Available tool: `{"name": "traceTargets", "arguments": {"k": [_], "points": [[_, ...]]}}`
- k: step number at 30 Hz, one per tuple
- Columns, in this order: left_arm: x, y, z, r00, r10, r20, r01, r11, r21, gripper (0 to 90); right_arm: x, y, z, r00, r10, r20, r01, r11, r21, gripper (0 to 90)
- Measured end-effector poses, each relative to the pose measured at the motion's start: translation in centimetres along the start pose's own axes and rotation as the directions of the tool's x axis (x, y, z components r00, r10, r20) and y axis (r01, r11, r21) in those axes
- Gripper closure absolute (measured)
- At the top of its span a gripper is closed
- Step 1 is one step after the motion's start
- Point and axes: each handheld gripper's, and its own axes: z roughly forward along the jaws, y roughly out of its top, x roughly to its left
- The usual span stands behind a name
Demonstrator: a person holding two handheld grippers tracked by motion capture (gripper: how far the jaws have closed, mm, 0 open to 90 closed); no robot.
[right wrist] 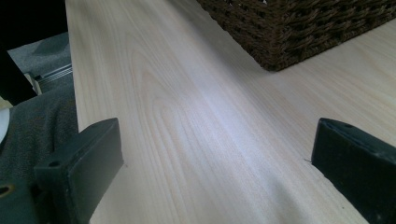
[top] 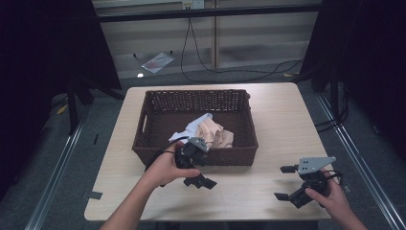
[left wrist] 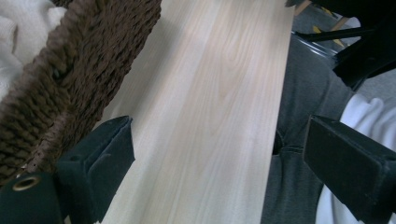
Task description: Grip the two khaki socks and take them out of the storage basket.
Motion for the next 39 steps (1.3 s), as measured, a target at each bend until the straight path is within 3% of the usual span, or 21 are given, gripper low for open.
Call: {"name": "traceTargets", "arguments": {"k": [12,18,23,30,32,38,39], "points": [[-0.3,1.6,-2.1,1.0000,-0.001,0.001,0.001,0.9999,0.012,8.9,0.1,0.1,0.0,1.0000,-0.003,-0.003,0.003,1.000,-0.002,1.3],[-0.1,2.2,-3.1,0.9997,-0.022,-0.010,0.022,0.9997,0.003,8.9,0.1,0.1,0.0,1.0000,-0.006,-0.003,0.006,1.000,-0.003,1.3],[0.9,3.1,-4.2,0.9988,-0.040,-0.028,0.039,0.9992,-0.008,8.9,0.1,0.1,0.0,1.0000,-0.006,-0.007,0.006,1.000,-0.004,1.3],[2.8,4.2,-4.9,0.9942,-0.063,-0.087,0.061,0.9978,-0.025,8.9,0.2,0.1,0.0,1.0000,-0.006,-0.006,0.006,1.000,-0.004,1.3],[3.3,4.4,-4.8,0.9912,-0.090,-0.097,0.086,0.9953,-0.043,8.9,0.2,0.1,0.0,1.0000,-0.006,-0.007,0.006,1.000,-0.004,1.3],[4.7,4.8,-4.5,0.9864,-0.108,-0.124,0.104,0.9939,-0.037,9.1,0.2,0.1,0.0,0.9999,-0.007,-0.009,0.007,1.000,-0.004,1.3],[4.8,4.9,-4.4,0.9833,-0.120,-0.137,0.115,0.9924,-0.043,9.1,0.2,0.1,0.1,0.9999,-0.008,-0.009,0.008,1.000,-0.004,1.3]]}}
